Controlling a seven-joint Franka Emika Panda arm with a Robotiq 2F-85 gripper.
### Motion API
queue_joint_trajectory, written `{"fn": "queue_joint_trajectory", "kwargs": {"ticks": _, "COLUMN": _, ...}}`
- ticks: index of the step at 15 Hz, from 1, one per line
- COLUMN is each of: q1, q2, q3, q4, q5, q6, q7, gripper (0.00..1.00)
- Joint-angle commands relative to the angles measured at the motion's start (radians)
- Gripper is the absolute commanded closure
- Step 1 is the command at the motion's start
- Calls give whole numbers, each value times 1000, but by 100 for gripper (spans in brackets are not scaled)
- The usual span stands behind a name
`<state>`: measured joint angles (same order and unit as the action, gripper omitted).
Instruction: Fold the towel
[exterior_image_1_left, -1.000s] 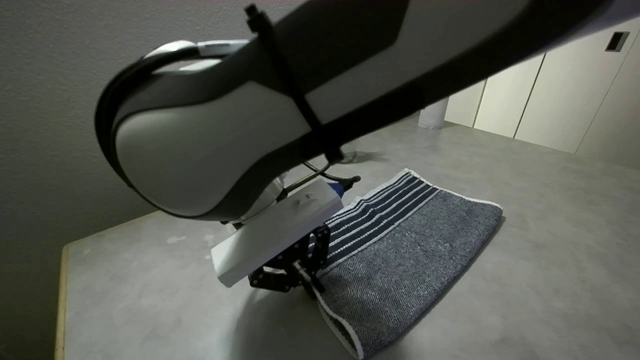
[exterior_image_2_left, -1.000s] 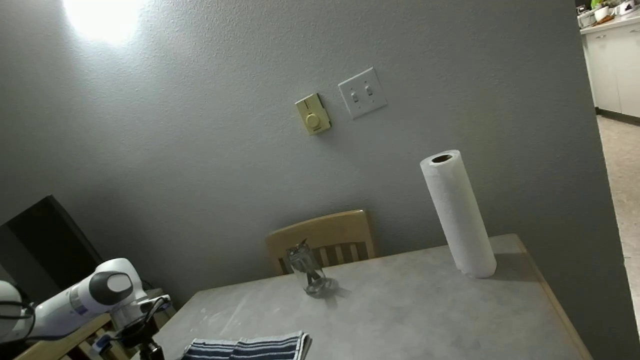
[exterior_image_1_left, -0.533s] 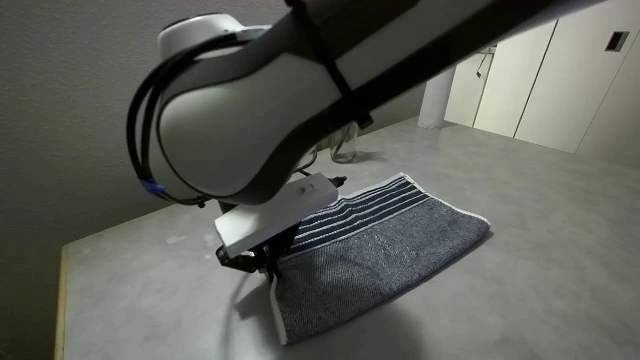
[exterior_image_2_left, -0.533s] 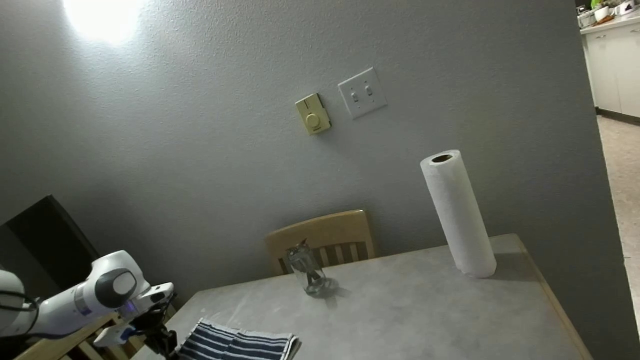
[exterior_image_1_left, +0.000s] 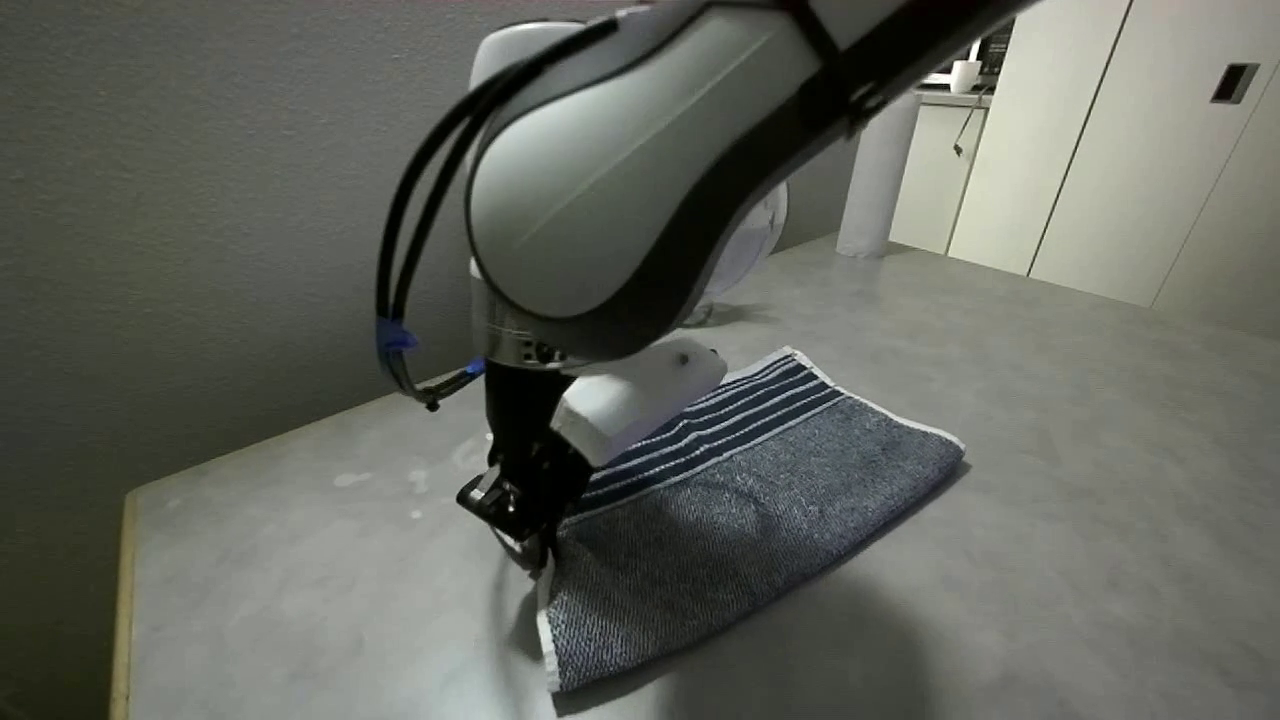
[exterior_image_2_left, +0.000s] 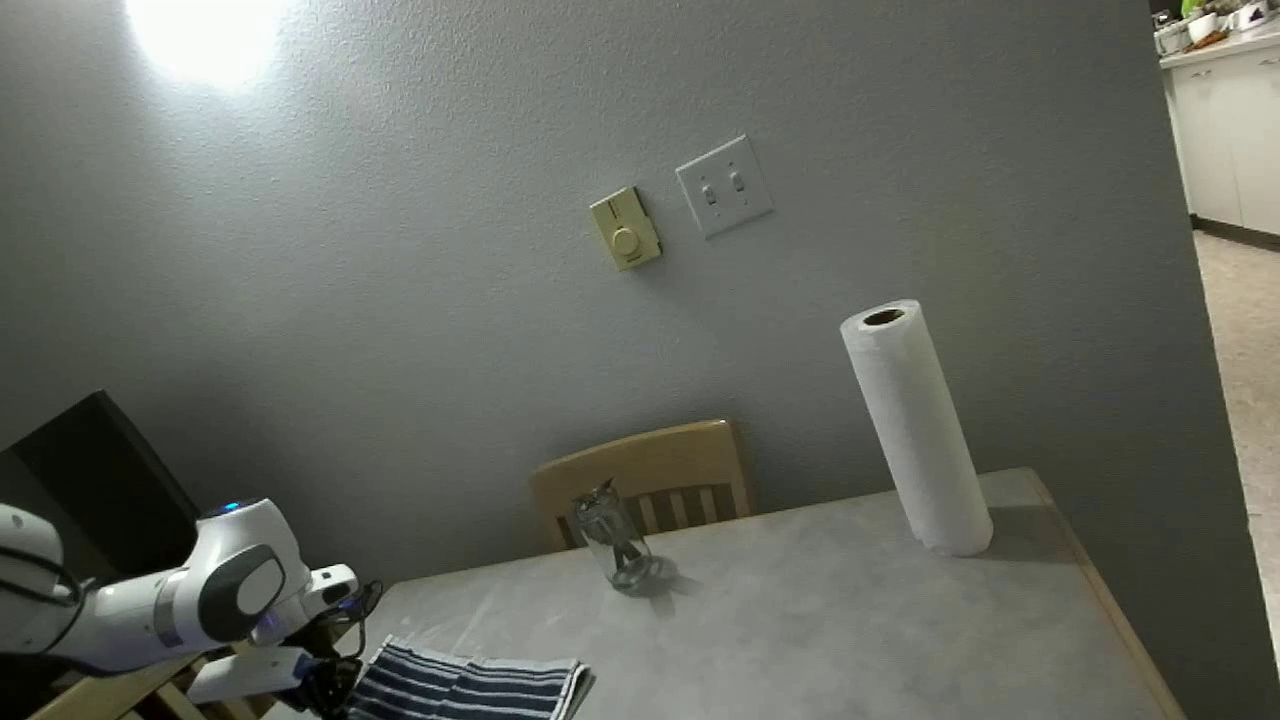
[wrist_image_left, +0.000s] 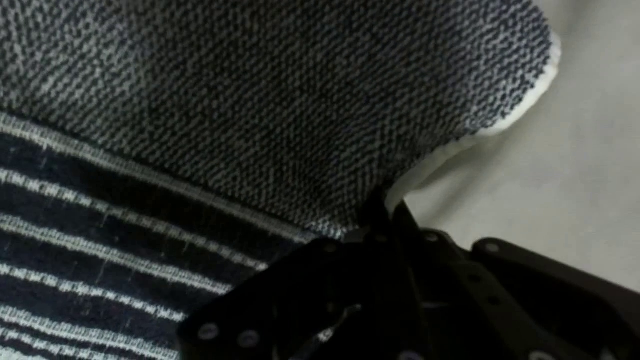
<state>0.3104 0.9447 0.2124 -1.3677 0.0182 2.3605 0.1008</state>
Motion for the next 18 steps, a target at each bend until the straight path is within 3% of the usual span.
{"fn": "queue_joint_trajectory", "kwargs": {"ticks": 1, "q1": -109, "q2": -105, "q3": 102, "q4": -126, "q5": 73, "q6": -64, "q7": -224, "gripper": 99}}
{"fn": "queue_joint_trajectory", "kwargs": {"ticks": 5, "q1": -156, "q2": -157, "q3": 139, "q4": -94, "q5": 122, "q6": -334, "q7": -366, "gripper": 99}}
{"fn": "queue_joint_trajectory", "kwargs": {"ticks": 9, "q1": -138, "q2": -211, "q3": 102, "q4": -76, "q5": 123, "q6": -532, "q7": -350, "gripper": 99}}
{"fn": "queue_joint_trajectory", "kwargs": {"ticks": 12, "q1": -135, "q2": -244, "q3": 86, "q4": -98, "q5": 129, "q6": -566, "q7": -333, "gripper": 99}}
{"fn": "queue_joint_trajectory", "kwargs": {"ticks": 18, "q1": -145, "q2": -281, "q3": 57, "q4": -175, "q5": 134, "q6": -510, "q7": -323, "gripper": 99}}
